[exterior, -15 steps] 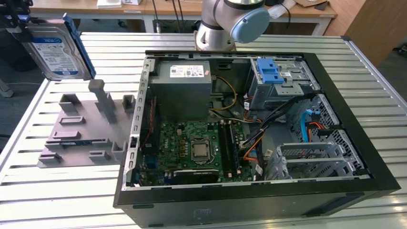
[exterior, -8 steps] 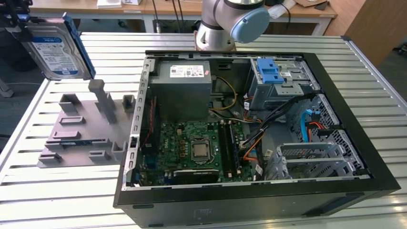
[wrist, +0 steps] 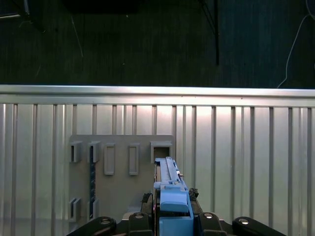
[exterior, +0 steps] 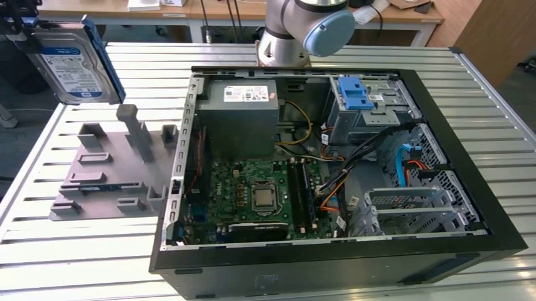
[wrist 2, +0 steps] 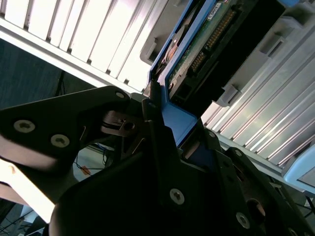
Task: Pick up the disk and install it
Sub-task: 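Pick up the disk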
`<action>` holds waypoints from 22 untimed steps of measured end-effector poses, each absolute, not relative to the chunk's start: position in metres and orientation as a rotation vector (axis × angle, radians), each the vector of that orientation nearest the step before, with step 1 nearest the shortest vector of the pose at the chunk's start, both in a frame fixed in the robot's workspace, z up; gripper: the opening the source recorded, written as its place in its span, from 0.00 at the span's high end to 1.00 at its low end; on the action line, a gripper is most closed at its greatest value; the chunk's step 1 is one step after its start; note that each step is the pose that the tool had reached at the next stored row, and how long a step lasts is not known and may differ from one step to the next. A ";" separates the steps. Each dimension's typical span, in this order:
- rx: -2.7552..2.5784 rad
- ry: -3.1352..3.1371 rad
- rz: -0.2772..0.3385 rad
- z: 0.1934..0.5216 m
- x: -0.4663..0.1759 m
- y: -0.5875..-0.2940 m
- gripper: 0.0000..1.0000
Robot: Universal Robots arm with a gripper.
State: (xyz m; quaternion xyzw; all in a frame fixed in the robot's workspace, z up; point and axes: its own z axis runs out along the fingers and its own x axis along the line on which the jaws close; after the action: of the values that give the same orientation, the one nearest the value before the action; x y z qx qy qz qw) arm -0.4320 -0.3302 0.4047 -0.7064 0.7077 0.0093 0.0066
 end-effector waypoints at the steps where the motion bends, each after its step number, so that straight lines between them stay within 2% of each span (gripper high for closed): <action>1: -2.210 2.214 0.029 0.405 -0.432 -0.330 0.64; 22: -2.209 2.214 0.030 0.421 -0.432 -0.330 0.64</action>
State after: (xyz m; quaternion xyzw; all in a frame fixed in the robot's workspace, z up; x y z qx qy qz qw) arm -0.4322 -0.3302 0.4211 -0.7064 0.7077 0.0095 0.0070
